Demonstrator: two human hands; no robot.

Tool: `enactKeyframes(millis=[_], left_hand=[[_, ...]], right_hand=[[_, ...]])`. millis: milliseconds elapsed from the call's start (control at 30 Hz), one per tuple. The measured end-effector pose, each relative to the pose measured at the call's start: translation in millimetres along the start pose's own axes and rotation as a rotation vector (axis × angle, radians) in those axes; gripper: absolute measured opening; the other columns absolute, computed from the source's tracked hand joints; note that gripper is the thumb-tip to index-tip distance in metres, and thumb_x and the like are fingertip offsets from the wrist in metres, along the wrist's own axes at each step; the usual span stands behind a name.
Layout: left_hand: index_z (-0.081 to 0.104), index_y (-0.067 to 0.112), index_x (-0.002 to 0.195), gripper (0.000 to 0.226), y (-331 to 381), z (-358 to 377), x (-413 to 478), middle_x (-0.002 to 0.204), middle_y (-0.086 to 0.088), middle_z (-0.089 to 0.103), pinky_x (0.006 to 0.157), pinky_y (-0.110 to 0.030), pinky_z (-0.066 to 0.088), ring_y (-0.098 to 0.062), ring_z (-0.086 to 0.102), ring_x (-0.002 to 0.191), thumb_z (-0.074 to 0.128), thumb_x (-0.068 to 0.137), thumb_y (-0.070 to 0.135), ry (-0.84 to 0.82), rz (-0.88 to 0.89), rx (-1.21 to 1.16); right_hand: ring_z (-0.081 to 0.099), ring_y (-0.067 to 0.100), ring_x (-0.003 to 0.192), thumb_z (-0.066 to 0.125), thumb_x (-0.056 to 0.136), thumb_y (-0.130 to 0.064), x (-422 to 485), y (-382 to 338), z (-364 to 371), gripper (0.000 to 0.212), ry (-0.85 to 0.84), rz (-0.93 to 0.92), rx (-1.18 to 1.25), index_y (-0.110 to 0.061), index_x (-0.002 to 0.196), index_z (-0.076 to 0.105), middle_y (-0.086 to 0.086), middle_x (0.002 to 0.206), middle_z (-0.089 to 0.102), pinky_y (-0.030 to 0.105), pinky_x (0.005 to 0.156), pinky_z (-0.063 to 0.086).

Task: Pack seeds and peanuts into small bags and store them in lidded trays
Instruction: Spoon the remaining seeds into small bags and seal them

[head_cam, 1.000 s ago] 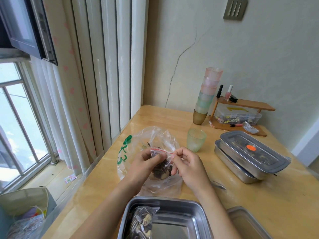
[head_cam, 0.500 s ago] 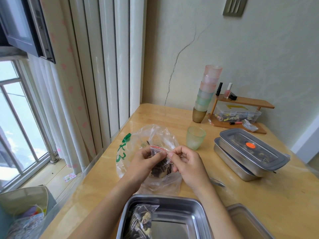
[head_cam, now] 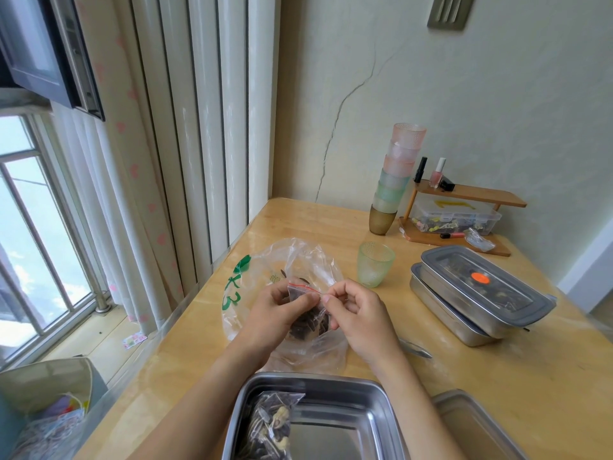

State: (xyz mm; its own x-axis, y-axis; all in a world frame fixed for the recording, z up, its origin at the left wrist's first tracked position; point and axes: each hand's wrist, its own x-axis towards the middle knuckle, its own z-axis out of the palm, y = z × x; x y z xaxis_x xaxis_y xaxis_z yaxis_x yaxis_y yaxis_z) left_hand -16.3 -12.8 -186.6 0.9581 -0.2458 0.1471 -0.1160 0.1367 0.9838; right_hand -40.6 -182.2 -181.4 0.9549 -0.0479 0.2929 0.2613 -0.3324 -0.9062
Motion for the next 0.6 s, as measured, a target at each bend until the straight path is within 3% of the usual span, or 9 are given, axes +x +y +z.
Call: enactKeyframes(millis=[133,200,267,433,600], left_hand=[[0.072,-0.004,0.097,0.013,-0.9,-0.6,1.1,0.083,-0.012,0.072,0.072,-0.025,0.055,-0.016,0.066,0.076,0.069,0.095,0.008,-0.004,0.006,0.021],[0.072,-0.003,0.098,0.012,-0.9,0.6,0.4,0.085,-0.013,0.073,0.072,-0.025,0.055,-0.016,0.068,0.076,0.070,0.094,0.009,0.003,-0.001,0.031],[0.074,0.001,0.101,0.013,-0.6,1.1,0.2,0.091,-0.014,0.075,0.073,-0.024,0.056,-0.017,0.070,0.079,0.071,0.094,0.011,0.001,-0.015,0.038],[0.071,0.008,0.101,0.021,-3.7,-2.5,3.8,0.106,-0.018,0.074,0.091,-0.042,0.056,-0.025,0.070,0.094,0.070,0.095,0.028,0.006,-0.059,0.009],[0.071,0.006,0.094,0.014,-7.6,-4.0,7.9,0.103,-0.018,0.075,0.093,-0.042,0.059,-0.023,0.071,0.092,0.069,0.097,0.020,0.109,-0.080,-0.041]], right_hand=[[0.058,0.011,0.059,0.069,0.094,-0.015,0.0,-0.5,1.3,0.016,-0.010,0.019,0.026,-0.022,0.080,0.067,-0.007,0.062,0.064,0.030,0.064,0.049],[0.057,0.012,0.061,0.069,0.086,-0.029,0.9,0.1,1.9,0.007,0.005,0.001,0.016,-0.026,0.080,0.067,-0.005,0.067,0.066,0.034,0.065,0.050],[0.057,0.014,0.062,0.065,0.079,-0.042,1.4,2.9,1.5,0.014,0.022,-0.005,-0.001,-0.028,0.080,0.067,-0.006,0.067,0.066,0.036,0.065,0.050],[0.055,0.017,0.063,0.067,0.084,-0.027,3.7,7.9,-1.6,0.007,0.101,0.027,0.013,-0.025,0.078,0.065,-0.004,0.063,0.061,0.037,0.065,0.049],[0.057,0.018,0.064,0.065,0.083,-0.028,4.9,10.9,-1.1,0.006,0.108,0.053,0.005,-0.027,0.078,0.065,-0.005,0.063,0.061,0.047,0.070,0.054]])
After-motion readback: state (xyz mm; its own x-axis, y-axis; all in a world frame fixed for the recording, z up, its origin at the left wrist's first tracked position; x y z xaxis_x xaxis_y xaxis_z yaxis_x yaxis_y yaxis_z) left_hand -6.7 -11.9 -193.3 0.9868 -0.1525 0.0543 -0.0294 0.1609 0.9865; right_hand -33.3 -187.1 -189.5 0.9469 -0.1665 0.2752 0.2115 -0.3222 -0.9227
